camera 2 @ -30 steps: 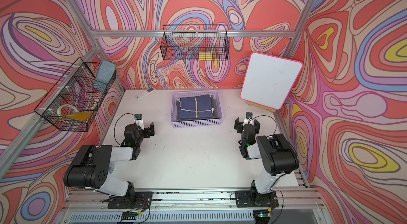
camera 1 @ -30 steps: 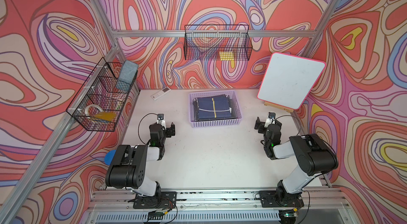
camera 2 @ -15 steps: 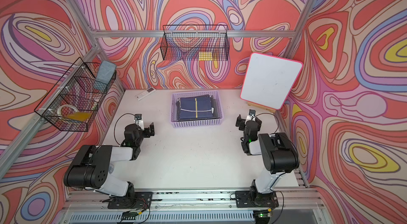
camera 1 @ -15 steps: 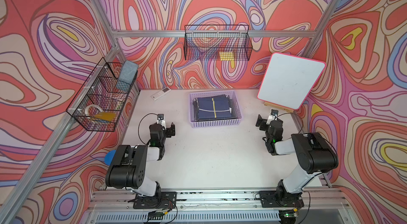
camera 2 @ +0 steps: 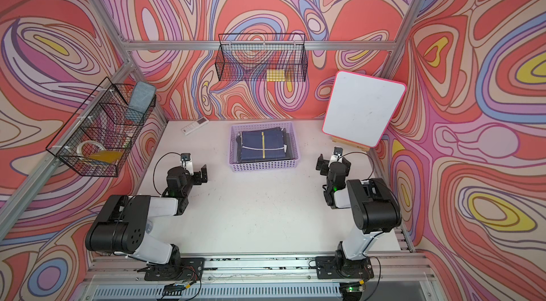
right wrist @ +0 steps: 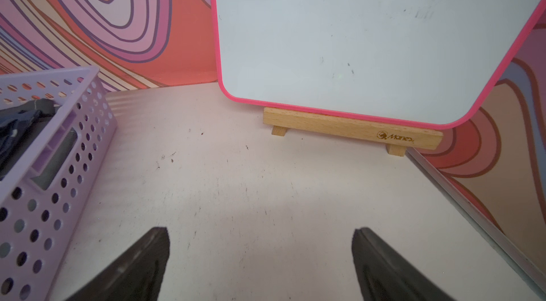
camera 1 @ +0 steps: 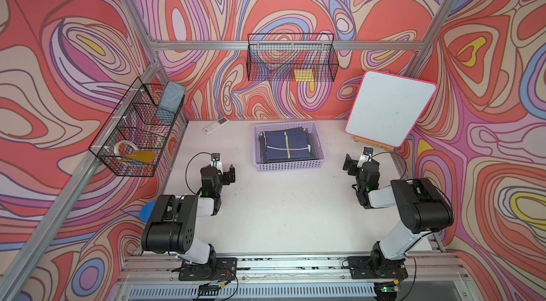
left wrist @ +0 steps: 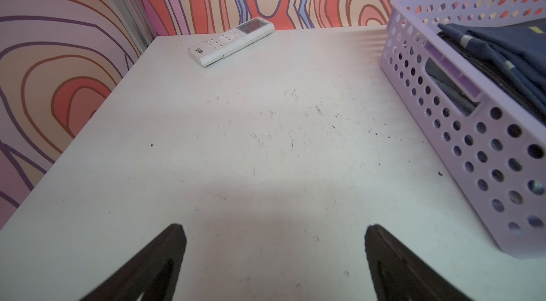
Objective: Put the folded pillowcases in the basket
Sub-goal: Reset both arms
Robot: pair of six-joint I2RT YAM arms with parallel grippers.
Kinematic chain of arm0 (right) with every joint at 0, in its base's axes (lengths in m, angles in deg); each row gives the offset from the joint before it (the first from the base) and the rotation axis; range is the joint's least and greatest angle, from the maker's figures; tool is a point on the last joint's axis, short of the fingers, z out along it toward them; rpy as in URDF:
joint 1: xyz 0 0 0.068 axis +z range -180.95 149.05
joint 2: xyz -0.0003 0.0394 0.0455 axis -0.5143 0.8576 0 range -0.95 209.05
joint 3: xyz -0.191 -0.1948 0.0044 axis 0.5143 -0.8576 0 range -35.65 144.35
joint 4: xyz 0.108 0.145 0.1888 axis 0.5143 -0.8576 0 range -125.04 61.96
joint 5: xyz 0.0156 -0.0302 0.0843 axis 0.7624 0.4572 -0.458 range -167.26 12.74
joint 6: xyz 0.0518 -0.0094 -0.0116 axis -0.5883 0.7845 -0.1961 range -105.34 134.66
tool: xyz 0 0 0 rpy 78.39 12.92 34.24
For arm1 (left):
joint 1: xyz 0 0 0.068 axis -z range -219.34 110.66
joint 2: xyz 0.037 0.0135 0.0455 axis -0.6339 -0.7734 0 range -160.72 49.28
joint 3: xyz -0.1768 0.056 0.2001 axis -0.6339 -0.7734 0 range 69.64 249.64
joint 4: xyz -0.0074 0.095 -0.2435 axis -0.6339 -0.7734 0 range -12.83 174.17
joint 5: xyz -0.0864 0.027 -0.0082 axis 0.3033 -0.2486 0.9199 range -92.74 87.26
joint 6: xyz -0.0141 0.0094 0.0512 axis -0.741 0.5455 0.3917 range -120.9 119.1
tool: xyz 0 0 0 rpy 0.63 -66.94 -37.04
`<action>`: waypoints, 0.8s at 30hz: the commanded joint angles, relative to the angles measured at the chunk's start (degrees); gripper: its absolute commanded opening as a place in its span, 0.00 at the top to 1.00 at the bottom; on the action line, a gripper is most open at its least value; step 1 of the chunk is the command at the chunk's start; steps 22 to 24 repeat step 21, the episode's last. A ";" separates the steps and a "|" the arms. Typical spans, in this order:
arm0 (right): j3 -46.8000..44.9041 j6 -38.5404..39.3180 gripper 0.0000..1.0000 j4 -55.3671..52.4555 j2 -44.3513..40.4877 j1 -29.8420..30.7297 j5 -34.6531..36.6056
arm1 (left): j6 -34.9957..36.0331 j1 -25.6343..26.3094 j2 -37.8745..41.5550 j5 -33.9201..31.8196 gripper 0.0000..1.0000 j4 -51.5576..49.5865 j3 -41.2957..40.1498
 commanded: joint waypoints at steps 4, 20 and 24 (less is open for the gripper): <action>-1.36 3.91 0.02 2.14 -0.39 -0.17 -11.66 | -0.10 -0.18 -0.13 0.64 0.01 0.34 0.28; 0.39 1.51 0.02 -0.82 0.00 -0.44 -6.86 | 0.01 -0.16 -0.12 0.66 0.01 0.22 0.33; 0.39 1.53 0.02 -0.75 0.05 -0.45 -6.84 | -0.09 -0.16 -0.02 0.72 0.01 0.67 0.03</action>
